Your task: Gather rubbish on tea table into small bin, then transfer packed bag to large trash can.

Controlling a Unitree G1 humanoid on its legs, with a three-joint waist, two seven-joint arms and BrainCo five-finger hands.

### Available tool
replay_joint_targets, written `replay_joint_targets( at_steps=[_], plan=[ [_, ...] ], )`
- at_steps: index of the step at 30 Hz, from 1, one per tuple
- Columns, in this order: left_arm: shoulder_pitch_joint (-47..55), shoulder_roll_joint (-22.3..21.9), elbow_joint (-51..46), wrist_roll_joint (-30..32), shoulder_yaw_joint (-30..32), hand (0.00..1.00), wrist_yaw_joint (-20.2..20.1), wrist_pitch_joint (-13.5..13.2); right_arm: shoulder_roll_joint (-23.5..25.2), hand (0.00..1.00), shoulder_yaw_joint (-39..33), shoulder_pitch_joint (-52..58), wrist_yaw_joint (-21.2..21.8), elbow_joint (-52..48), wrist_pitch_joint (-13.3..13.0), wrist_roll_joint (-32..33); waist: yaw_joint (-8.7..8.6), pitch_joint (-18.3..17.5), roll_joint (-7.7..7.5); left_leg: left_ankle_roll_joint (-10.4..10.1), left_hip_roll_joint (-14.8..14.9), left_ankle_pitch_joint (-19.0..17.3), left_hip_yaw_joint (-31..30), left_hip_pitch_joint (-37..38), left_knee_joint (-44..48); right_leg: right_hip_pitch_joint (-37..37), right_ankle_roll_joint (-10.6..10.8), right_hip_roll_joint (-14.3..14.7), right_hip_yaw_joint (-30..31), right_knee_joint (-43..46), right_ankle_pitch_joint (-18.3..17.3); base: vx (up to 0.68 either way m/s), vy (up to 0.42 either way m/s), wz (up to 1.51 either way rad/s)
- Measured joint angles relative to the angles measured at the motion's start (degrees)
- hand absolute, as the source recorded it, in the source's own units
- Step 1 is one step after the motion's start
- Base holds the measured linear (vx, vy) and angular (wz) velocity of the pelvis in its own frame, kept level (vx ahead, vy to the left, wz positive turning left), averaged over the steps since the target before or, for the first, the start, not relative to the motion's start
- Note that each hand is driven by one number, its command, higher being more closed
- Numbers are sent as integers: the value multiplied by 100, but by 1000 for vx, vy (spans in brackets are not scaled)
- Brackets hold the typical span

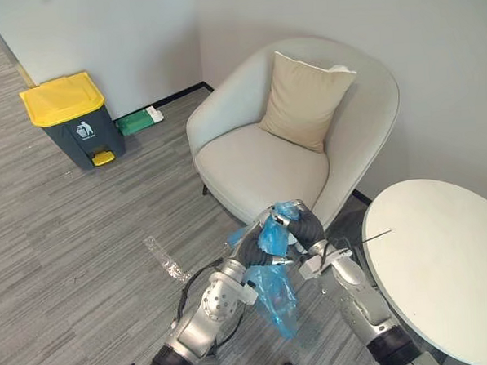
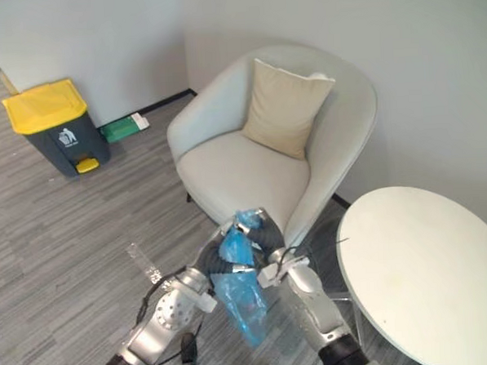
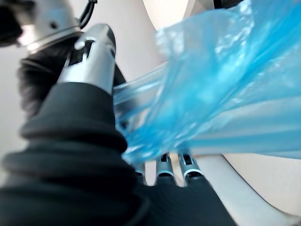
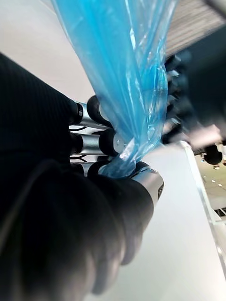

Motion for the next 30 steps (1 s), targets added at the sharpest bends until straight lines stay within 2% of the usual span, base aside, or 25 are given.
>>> replay_joint_targets(
  at_steps=[6,13,21,27,30],
  plan=[
    [0,5,162,314,42,0,9,13,2,100,183,-55,35,-44,0,369,11,-39,-57,-23,25,16,-51,0,-3,13,-4,30,-24,9,-2,-9,-3,1],
    [-1,4,305,727,101,0,151,30,4,100,386,-185,32,-377,1,406,112,-38,-58,-51,76,33,-112,1,-7,23,-33,88,-61,7,-3,-12,-5,2],
    [167,-7,752,997,317,0,274,266,261,100,719,-550,-62,-459,0,436,254,-26,-124,-55,72,34,-163,-3,-28,63,-36,97,-125,-4,-5,-2,-5,2],
    [240,-76,889,1125,366,0,478,289,455,100,840,-560,-206,-381,0,619,267,11,-238,-70,72,44,-251,-37,-30,70,-43,113,-201,-1,-11,-11,-9,6],
    [252,-190,1041,1247,510,0,509,421,557,100,881,-559,-253,-238,0,724,275,3,-280,-75,75,47,-296,-61,-30,68,-45,121,-239,0,-13,-20,-8,6]
  ],
)
